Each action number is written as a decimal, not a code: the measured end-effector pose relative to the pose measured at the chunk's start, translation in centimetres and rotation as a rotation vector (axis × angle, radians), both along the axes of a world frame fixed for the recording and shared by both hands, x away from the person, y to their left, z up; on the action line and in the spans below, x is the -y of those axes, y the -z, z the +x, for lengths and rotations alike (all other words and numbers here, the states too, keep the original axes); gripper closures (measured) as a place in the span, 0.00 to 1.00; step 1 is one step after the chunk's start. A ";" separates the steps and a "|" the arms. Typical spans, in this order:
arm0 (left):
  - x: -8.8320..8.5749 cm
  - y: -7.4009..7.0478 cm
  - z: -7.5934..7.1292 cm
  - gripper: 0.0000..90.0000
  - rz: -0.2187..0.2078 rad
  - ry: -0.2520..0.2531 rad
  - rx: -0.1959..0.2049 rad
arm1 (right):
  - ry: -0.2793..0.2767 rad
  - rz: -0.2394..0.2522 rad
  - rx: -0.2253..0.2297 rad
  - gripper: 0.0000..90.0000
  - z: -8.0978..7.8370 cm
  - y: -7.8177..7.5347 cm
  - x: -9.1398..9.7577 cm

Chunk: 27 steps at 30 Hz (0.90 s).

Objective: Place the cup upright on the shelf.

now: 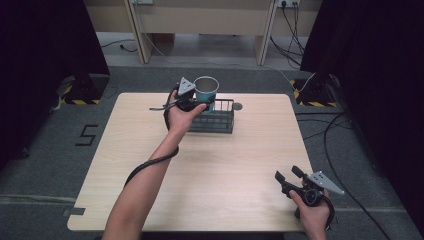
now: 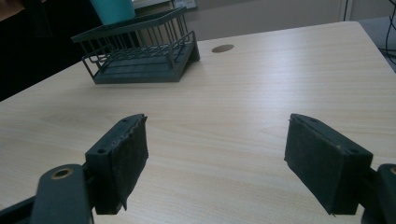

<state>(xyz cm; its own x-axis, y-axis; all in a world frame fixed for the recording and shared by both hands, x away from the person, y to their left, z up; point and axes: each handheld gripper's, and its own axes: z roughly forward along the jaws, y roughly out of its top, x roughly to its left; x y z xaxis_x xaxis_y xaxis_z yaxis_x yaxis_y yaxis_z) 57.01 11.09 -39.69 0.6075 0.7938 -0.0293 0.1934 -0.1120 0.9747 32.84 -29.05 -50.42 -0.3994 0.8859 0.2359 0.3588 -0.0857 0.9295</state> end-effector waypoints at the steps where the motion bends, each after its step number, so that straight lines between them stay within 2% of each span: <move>1: 0.0 0.1 0.1 0.17 0.001 -0.003 -0.004 | -0.001 0.000 0.003 0.24 0.0 0.0 0.0; 27: 0.9 2.2 1.1 0.16 0.028 -0.019 -0.058 | -0.009 0.005 -0.006 0.25 0.1 0.1 -0.2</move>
<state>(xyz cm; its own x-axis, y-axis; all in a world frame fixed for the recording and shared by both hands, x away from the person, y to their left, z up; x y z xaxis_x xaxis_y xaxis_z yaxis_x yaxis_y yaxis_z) 58.15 10.22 -41.91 0.5906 0.8058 -0.0422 0.2521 -0.1345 0.9583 32.91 -28.82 -50.52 -0.4063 0.8808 0.2431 0.3654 -0.0872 0.9268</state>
